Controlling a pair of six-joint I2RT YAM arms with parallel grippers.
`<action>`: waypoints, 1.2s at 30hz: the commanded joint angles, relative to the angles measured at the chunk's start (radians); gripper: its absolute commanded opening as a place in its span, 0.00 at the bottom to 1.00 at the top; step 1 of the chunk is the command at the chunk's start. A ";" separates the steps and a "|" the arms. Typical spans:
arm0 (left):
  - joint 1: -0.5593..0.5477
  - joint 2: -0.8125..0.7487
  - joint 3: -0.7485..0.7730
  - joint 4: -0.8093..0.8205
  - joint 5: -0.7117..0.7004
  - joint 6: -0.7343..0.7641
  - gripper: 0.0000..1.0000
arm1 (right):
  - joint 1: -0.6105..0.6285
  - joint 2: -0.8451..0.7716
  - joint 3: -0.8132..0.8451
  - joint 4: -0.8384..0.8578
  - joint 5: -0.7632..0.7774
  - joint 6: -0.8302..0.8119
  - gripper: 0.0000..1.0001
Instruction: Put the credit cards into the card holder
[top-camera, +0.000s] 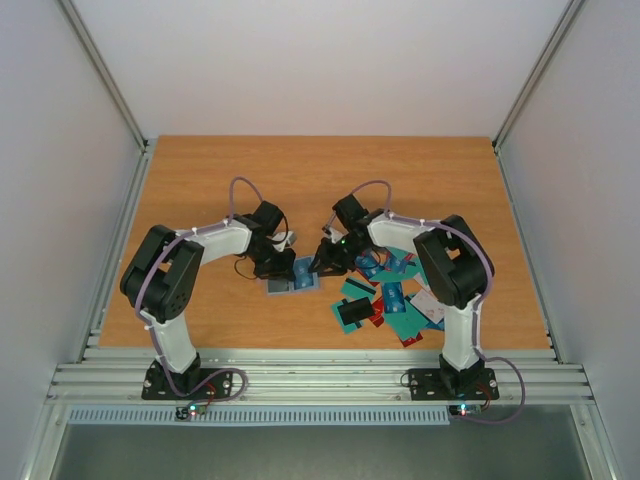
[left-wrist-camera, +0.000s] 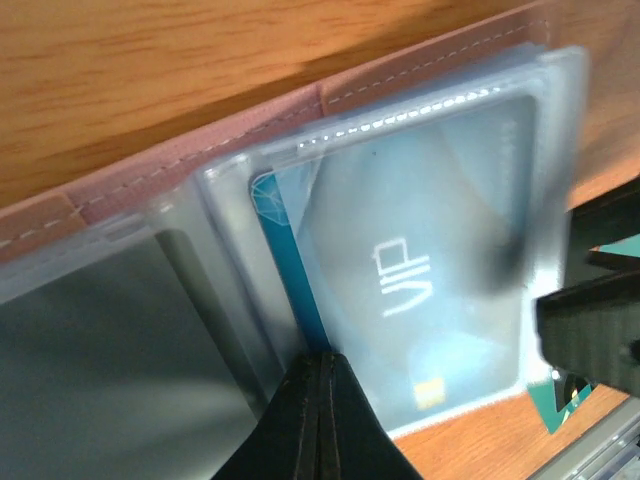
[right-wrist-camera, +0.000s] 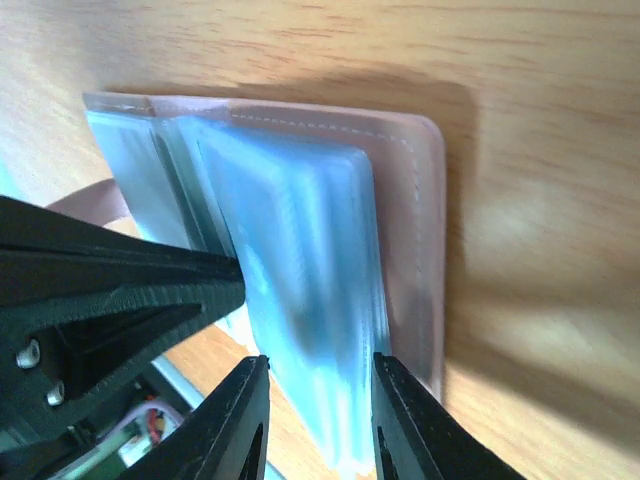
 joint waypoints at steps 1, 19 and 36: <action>-0.008 0.020 -0.026 0.029 -0.010 0.012 0.00 | 0.009 -0.109 0.036 -0.159 0.160 -0.098 0.31; -0.008 0.003 -0.038 0.039 -0.006 0.006 0.00 | 0.010 -0.022 0.011 0.027 0.003 -0.009 0.37; -0.008 -0.022 -0.034 0.040 0.010 -0.002 0.00 | 0.010 0.018 -0.021 0.110 -0.096 0.026 0.36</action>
